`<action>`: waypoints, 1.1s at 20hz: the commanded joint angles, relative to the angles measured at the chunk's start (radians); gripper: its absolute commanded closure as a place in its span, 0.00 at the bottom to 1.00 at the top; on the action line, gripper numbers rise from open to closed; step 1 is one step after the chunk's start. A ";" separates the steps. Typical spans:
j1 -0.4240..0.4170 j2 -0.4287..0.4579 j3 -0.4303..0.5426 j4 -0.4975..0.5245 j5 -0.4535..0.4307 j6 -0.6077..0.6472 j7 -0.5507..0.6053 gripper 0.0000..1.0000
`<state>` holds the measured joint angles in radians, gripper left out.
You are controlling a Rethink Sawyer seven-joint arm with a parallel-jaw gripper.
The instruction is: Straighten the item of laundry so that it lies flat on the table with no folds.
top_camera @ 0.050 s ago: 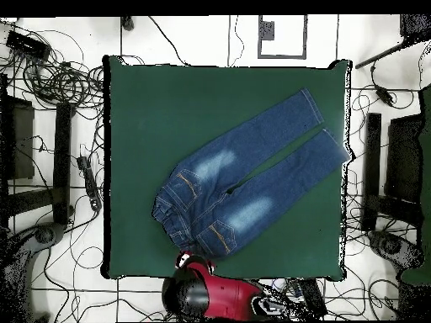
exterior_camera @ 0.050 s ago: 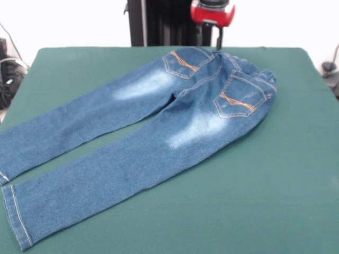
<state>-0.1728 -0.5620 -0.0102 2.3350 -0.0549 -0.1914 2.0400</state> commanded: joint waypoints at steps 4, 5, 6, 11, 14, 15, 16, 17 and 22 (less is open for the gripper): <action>0.047 0.034 0.062 -0.227 0.143 0.121 0.154 0.00; 0.049 0.045 0.064 -0.235 0.145 0.117 0.153 0.00; 0.051 0.059 0.066 -0.243 0.146 0.109 0.153 0.00; 0.052 0.169 0.082 -0.298 0.138 0.038 0.154 0.00; 0.043 0.202 0.077 -0.322 0.125 0.018 0.150 0.00; 0.034 0.212 0.079 -0.328 0.115 0.012 0.146 0.00; 0.025 0.217 0.079 -0.335 0.106 0.011 0.141 0.00; 0.015 0.217 0.080 -0.337 0.096 0.013 0.136 0.00; -0.003 0.211 0.073 -0.311 0.074 -0.028 0.162 1.00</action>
<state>-0.1715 -0.4561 -0.0098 2.1730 -0.0189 -0.1492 2.0400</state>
